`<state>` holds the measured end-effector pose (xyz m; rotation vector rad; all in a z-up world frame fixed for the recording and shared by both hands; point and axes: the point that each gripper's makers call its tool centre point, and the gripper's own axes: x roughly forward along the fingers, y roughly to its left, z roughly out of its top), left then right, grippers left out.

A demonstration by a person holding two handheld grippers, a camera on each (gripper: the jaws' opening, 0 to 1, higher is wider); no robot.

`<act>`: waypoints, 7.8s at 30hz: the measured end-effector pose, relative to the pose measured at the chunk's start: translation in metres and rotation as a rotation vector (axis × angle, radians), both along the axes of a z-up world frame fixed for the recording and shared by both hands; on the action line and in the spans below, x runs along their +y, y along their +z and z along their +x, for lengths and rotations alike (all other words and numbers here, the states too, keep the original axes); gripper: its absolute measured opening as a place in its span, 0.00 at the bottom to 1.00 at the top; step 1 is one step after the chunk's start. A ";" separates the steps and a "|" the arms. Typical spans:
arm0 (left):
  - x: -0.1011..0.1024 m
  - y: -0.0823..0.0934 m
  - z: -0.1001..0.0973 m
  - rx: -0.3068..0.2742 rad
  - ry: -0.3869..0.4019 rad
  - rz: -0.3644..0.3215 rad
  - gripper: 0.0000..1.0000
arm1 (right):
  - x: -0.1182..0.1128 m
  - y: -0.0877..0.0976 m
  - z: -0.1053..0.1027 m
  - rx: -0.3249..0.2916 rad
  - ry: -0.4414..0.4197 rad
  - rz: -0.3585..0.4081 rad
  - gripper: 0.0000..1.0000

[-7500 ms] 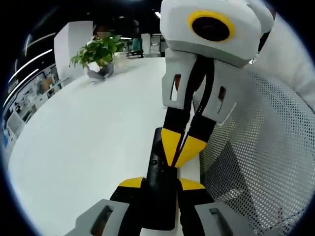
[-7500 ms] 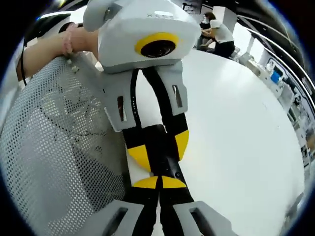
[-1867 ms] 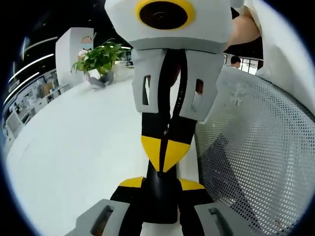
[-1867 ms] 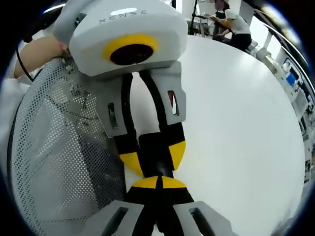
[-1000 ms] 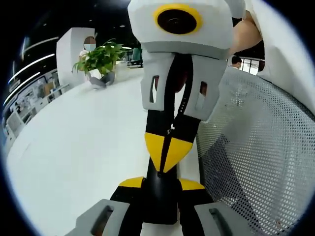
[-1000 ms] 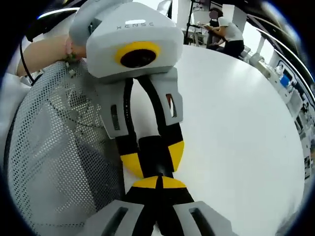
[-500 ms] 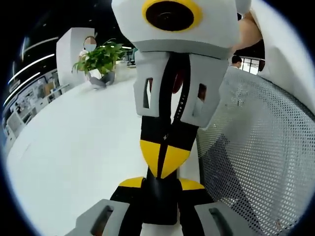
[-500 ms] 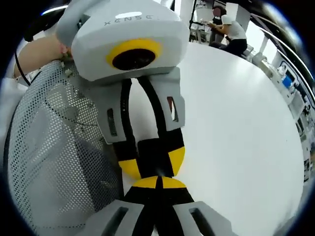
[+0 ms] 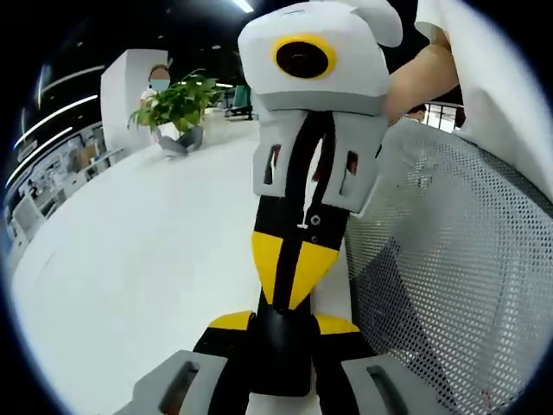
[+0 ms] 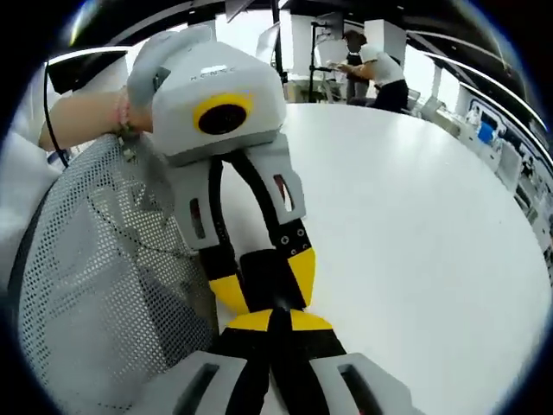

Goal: Press the specified remote control buttons in sequence, fully releasing each button before pressing the next.

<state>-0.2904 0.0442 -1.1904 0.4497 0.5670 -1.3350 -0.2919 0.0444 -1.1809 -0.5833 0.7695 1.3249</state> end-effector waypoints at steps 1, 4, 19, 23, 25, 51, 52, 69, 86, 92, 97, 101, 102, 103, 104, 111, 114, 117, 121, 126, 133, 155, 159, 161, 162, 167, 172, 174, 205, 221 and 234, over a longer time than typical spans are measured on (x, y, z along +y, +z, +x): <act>0.000 0.000 0.000 0.000 0.003 0.002 0.25 | -0.003 0.000 0.003 -0.008 0.001 0.005 0.13; 0.000 0.000 0.000 0.005 0.009 0.003 0.25 | -0.010 0.000 0.006 -0.011 0.022 0.032 0.15; -0.005 -0.001 0.002 0.006 0.026 0.004 0.26 | -0.024 -0.004 0.000 0.035 0.044 0.102 0.24; -0.006 -0.001 0.003 0.005 0.021 0.000 0.26 | -0.030 -0.008 0.001 -0.011 0.055 0.071 0.24; -0.006 0.000 0.003 0.004 0.020 0.001 0.26 | -0.032 -0.008 0.002 -0.007 0.055 0.073 0.24; 0.073 0.134 0.026 -0.235 0.717 -0.396 1.00 | -0.040 -0.008 0.004 -0.002 0.058 0.041 0.23; 0.078 0.138 0.027 -0.263 0.748 -0.414 1.00 | -0.041 -0.006 0.004 0.010 0.053 0.044 0.23; 0.113 0.164 0.033 -0.440 1.026 -0.559 1.00 | -0.042 -0.014 0.003 -0.008 0.199 -0.112 0.21; 0.103 0.161 0.032 -0.469 0.973 -0.487 1.00 | -0.060 -0.014 0.071 -0.031 0.182 -0.195 0.21; 0.104 0.160 0.033 -0.465 0.979 -0.480 1.00 | -0.075 -0.014 0.102 -0.037 0.152 -0.225 0.21; 0.104 0.157 0.033 -0.458 0.979 -0.470 1.00 | -0.083 -0.014 0.122 -0.040 0.138 -0.225 0.21; 0.104 0.155 0.033 -0.453 0.976 -0.464 1.00 | -0.084 -0.014 0.137 -0.052 0.153 -0.235 0.21; 0.104 0.155 0.033 -0.456 0.976 -0.460 1.00 | -0.084 -0.014 0.138 -0.054 0.155 -0.236 0.21; 0.104 0.155 0.033 -0.458 0.975 -0.459 1.00 | -0.083 -0.014 0.142 -0.053 0.158 -0.238 0.21; 0.104 0.155 0.033 -0.458 0.974 -0.460 1.00 | -0.083 -0.014 0.144 -0.052 0.159 -0.238 0.21; 0.104 0.153 0.033 -0.444 0.976 -0.458 1.00 | -0.081 -0.015 0.162 -0.058 0.196 -0.254 0.21; 0.104 0.152 0.033 -0.440 0.976 -0.452 1.00 | -0.079 -0.015 0.166 -0.065 0.212 -0.256 0.21; 0.104 0.150 0.033 -0.433 0.975 -0.448 1.00 | -0.076 -0.014 0.167 -0.070 0.228 -0.257 0.21; 0.104 0.149 0.033 -0.427 0.976 -0.442 1.00 | -0.074 -0.012 0.169 -0.073 0.235 -0.251 0.21; 0.105 0.147 0.033 -0.425 0.977 -0.429 1.00 | -0.071 -0.011 0.176 -0.067 0.224 -0.239 0.21; 0.104 0.145 0.033 -0.416 0.974 -0.422 1.00 | -0.071 -0.011 0.177 -0.042 0.187 -0.233 0.22; 0.101 0.145 0.033 -0.357 0.973 -0.480 1.00 | -0.130 0.127 0.132 -0.034 -0.751 0.640 0.86; 0.105 0.144 0.034 -0.362 0.996 -0.475 1.00 | -0.148 0.168 0.100 -0.204 -0.849 0.793 0.99; 0.107 0.144 0.035 -0.359 1.005 -0.481 1.00 | -0.163 0.176 0.089 -0.291 -0.910 0.810 0.99; 0.107 0.146 0.034 -0.350 1.004 -0.499 1.00 | -0.170 0.182 0.083 -0.348 -0.931 0.827 0.99; 0.103 0.148 0.033 -0.359 0.987 -0.505 1.00 | -0.187 0.187 0.063 -0.533 -0.985 0.860 0.99; 0.103 0.160 0.032 -0.354 0.985 -0.598 1.00 | -0.193 0.184 0.063 -0.644 -1.000 0.775 0.99; 0.104 0.160 0.032 -0.346 0.993 -0.610 1.00 | -0.197 0.182 0.065 -0.639 -0.987 0.782 0.99; 0.105 0.147 0.032 -0.335 1.011 -0.508 1.00 | -0.184 0.172 0.048 -0.569 -0.892 0.731 0.91; 0.101 0.136 0.034 -0.307 0.999 -0.442 1.00 | -0.182 0.166 0.048 -0.550 -0.869 0.696 0.86; 0.101 0.136 0.034 -0.307 0.997 -0.442 1.00 | -0.178 0.159 0.048 -0.544 -0.852 0.644 0.82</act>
